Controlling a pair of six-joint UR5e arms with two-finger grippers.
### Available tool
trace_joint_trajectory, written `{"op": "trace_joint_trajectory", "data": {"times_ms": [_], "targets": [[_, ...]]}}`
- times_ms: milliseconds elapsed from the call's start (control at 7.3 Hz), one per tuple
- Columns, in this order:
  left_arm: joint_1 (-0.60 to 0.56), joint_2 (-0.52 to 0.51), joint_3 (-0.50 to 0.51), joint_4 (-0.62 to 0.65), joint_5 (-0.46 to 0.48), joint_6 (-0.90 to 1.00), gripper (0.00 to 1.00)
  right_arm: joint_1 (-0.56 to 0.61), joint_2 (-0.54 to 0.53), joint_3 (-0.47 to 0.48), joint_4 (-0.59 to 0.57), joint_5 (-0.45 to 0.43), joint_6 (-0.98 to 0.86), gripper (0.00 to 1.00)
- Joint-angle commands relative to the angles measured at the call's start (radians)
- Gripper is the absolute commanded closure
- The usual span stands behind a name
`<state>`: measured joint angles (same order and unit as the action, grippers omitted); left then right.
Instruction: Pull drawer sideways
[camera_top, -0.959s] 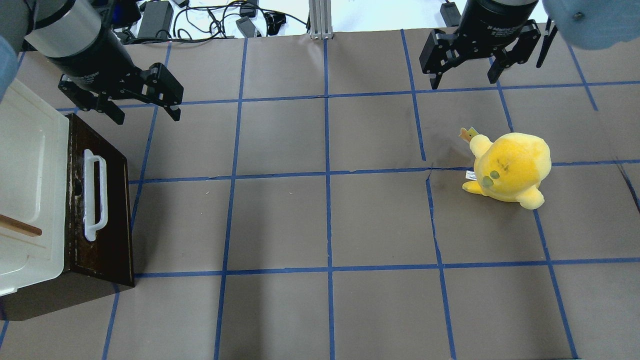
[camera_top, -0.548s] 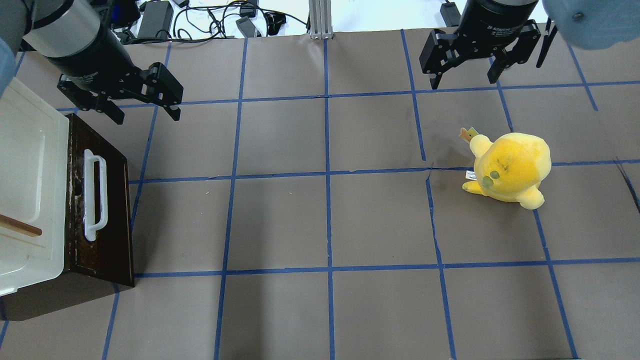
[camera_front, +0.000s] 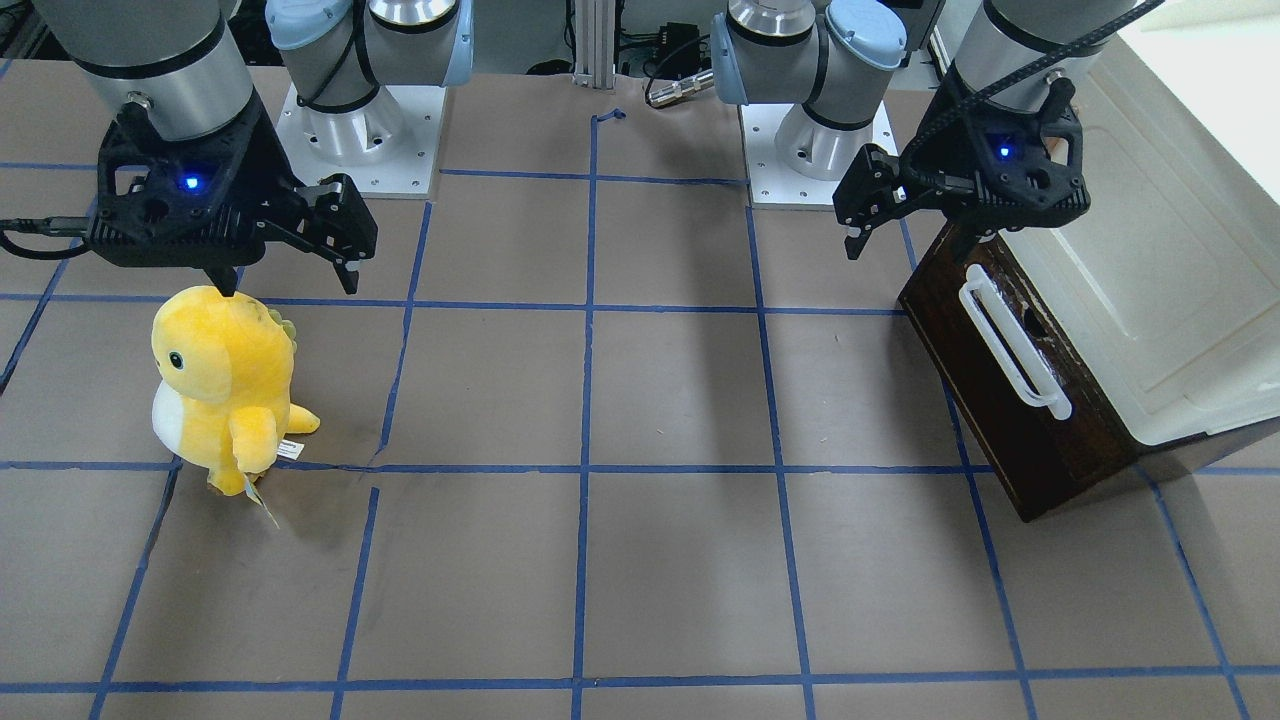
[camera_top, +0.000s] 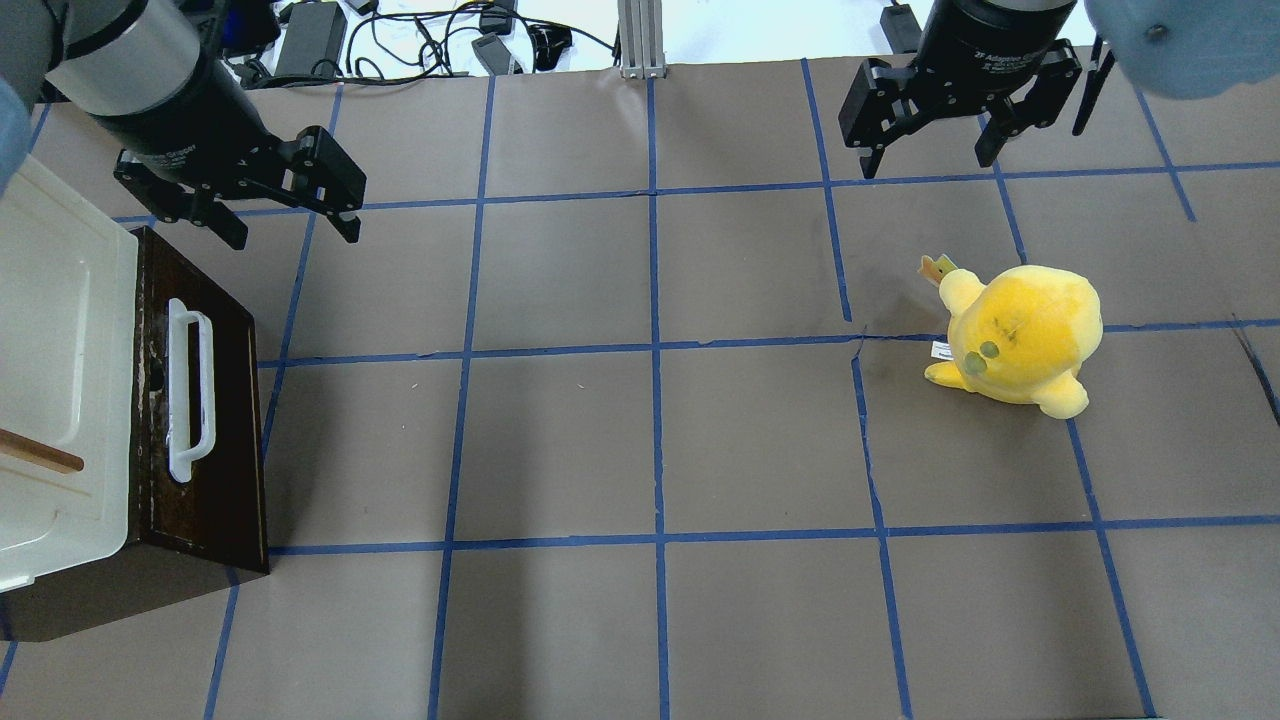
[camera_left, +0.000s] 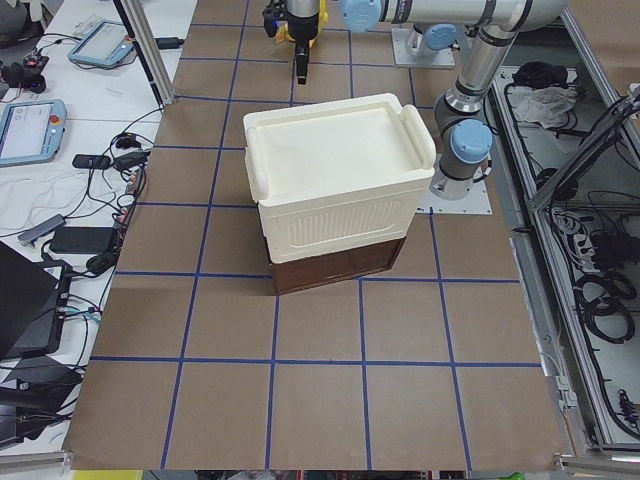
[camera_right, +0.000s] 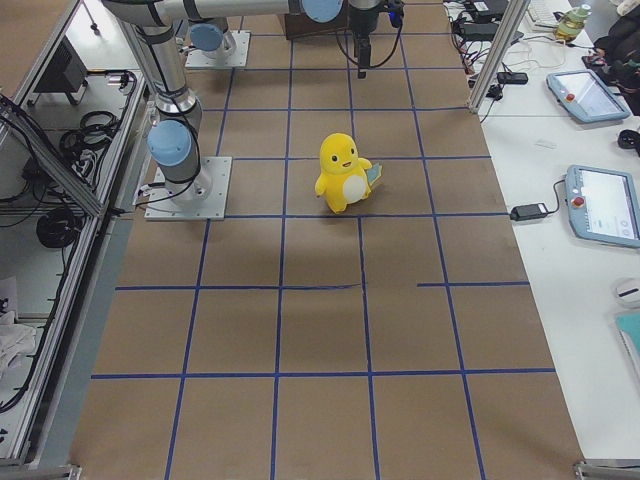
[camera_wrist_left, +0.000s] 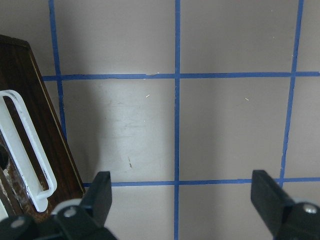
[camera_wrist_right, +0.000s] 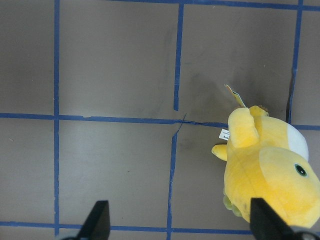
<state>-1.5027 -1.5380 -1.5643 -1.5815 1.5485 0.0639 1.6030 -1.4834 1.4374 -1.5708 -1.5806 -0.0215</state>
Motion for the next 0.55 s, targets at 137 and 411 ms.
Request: {"op": "trace_joint_trajectory", "data": {"times_ms": [137,411], "targets": [[0.001,-0.001,0.009,0.0,-0.002,-0.016,0.0,0.0,0.0,0.0,0.0,0.001,0.0,0.0],[0.006,0.004,0.0,0.0,0.01,-0.018,0.0,0.0,0.0,0.0,0.0,0.001,0.0,0.0]]}}
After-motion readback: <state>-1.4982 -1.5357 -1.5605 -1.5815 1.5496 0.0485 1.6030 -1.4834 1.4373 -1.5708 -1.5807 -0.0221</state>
